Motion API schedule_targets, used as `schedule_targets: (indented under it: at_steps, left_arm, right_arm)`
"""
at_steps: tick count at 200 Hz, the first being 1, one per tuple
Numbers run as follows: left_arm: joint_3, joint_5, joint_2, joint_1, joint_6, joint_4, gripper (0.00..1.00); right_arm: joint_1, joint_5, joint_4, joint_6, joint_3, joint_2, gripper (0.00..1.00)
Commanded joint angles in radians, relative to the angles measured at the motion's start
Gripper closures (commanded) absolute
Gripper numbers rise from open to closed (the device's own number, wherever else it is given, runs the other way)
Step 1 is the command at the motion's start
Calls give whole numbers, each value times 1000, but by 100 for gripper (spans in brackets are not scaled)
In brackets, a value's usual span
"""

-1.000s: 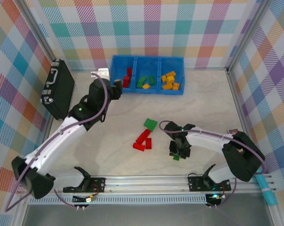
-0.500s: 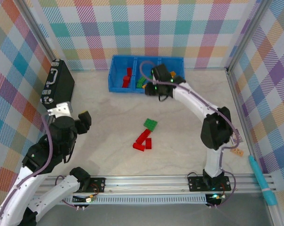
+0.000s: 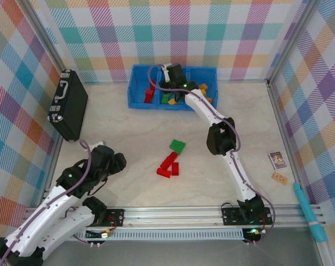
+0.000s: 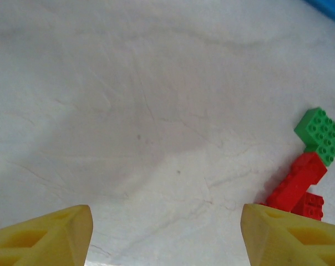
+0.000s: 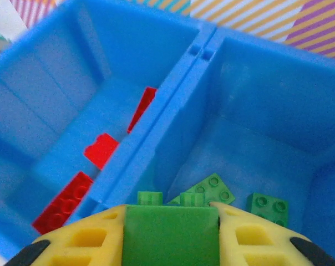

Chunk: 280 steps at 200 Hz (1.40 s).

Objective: Sort the legos into containers by color
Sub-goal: Place the lego in the container, then pick up the lego from the middle-left of the table.

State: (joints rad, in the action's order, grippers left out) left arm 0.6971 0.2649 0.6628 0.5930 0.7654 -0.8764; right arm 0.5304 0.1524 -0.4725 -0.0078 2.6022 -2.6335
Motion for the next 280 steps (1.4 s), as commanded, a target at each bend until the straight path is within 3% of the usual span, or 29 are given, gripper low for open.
schedule_targets:
  at_steps: [1,42,88,161,229,280]
  left_arm:
    - [-34,-110,37,-4,86,93,30]
    - [-64,-171,162,22,148,204,30]
    - [-37,-149,347,139,236,317,30]
    - [63,-134,625,300,352,473,30]
    - [138,-185,802,384,386,575,32]
    - [151,-196,866,432,422,557,34]
  right_arm:
    - [5,27,102,-148,-2,2,66]
    - [5,8,106,-166,-55,2,56]
    - [5,-33,159,-167,-151,67,43]
    - [5,-92,247,-189,-338,248,43]
    - [3,-84,346,-237,-597,447,43]
    - [-1,-64,398,-256,-762,588,43]
